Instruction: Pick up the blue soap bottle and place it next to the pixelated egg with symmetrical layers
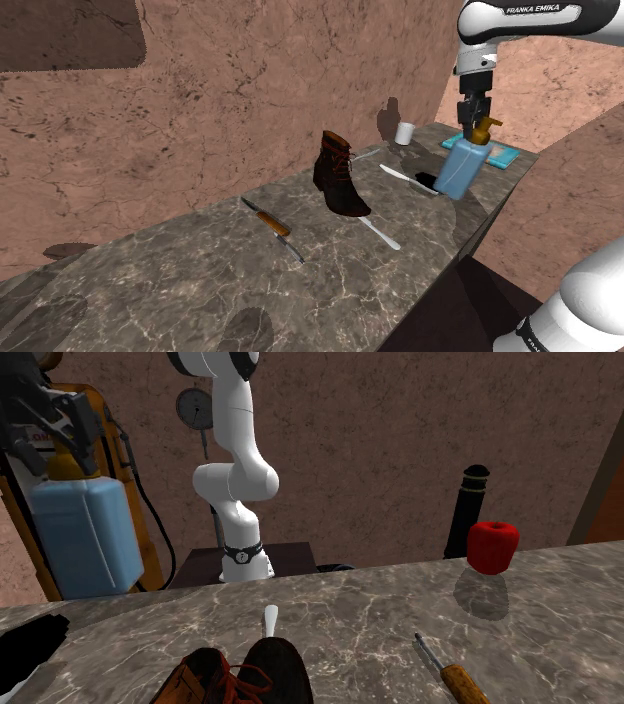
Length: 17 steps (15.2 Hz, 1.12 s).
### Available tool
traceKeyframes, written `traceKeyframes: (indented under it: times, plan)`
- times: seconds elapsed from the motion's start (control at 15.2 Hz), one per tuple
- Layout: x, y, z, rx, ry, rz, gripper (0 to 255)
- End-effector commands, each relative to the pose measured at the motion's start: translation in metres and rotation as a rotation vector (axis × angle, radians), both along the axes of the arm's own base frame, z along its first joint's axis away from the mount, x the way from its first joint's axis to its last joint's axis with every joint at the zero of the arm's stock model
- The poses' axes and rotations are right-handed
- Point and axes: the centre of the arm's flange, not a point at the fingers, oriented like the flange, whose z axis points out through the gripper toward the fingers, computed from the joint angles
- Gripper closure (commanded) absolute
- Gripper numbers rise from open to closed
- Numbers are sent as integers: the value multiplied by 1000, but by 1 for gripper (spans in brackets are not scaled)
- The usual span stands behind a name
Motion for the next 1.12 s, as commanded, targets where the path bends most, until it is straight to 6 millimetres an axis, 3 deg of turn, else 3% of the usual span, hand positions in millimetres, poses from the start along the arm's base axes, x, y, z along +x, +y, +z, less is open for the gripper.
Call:
traceKeyframes:
  times: [0.0, 0.86, 1.06]
  plan:
    - [0, 0, -11, 0, -1, 0, 255]
    - [0, 0, -80, 0, -1, 0, 255]
    - [0, 0, -83, 0, -1, 0, 255]
